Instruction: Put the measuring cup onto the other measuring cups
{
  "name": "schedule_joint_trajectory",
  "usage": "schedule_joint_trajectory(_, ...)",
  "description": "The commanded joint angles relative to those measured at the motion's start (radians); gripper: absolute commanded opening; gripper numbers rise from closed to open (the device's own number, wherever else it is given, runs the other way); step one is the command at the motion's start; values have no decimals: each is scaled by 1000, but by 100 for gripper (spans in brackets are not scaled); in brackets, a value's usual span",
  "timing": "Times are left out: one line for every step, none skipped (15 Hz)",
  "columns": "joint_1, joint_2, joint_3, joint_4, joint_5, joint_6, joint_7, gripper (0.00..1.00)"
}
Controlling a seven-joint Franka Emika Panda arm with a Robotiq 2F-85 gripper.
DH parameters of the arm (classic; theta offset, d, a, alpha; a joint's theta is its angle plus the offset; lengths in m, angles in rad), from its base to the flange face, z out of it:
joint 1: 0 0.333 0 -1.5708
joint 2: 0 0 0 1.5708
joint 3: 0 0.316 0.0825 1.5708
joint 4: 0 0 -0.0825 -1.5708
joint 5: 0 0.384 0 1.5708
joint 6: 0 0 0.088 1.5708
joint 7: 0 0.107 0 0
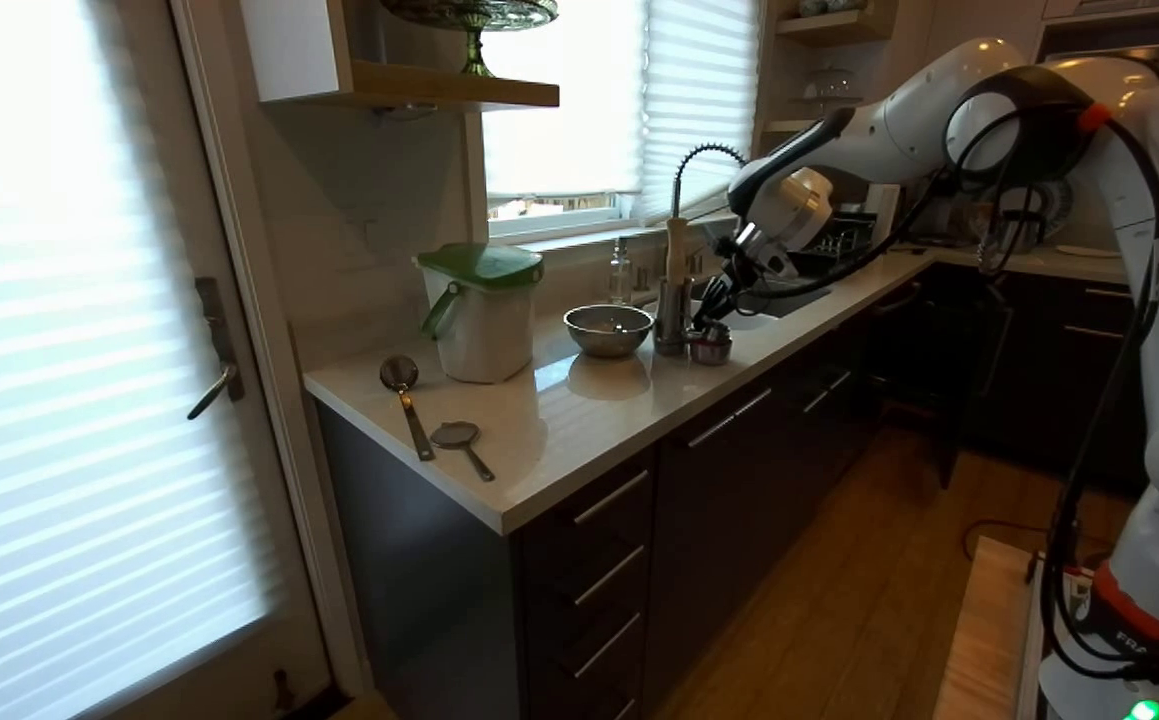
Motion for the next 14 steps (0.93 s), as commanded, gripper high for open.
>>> schedule_joint_trajectory(-10, 18, 10, 21, 13, -15, -5, 5)
schedule_joint_trajectory(-11, 18, 10, 20, 11, -15, -10, 5)
schedule_joint_trajectory(-12, 17, 10, 19, 11, -16, -13, 5)
schedule_joint_trajectory(-13, 17, 9, 18, 8, -16, -20, 5)
schedule_joint_trajectory(-13, 17, 9, 17, 6, -17, -23, 5)
schedule_joint_trajectory(-13, 17, 8, 16, 4, -18, -28, 5)
schedule_joint_trajectory(-13, 17, 7, 15, 1, -17, -33, 5)
schedule_joint_trajectory(-13, 16, 7, 14, 0, -17, -39, 5)
schedule_joint_trajectory(-13, 14, 5, 12, -3, -17, -46, 5)
schedule_joint_trajectory(-13, 12, 3, 10, -8, -18, -52, 5)
schedule_joint_trajectory(-13, 9, 1, 9, -12, -18, -55, 5)
schedule_joint_trajectory(-14, 7, 0, 8, -13, -20, -60, 5)
schedule_joint_trajectory(-14, 6, -2, 8, -18, -23, -65, 5)
schedule_joint_trajectory(-15, 5, -1, 9, -19, -28, -72, 5)
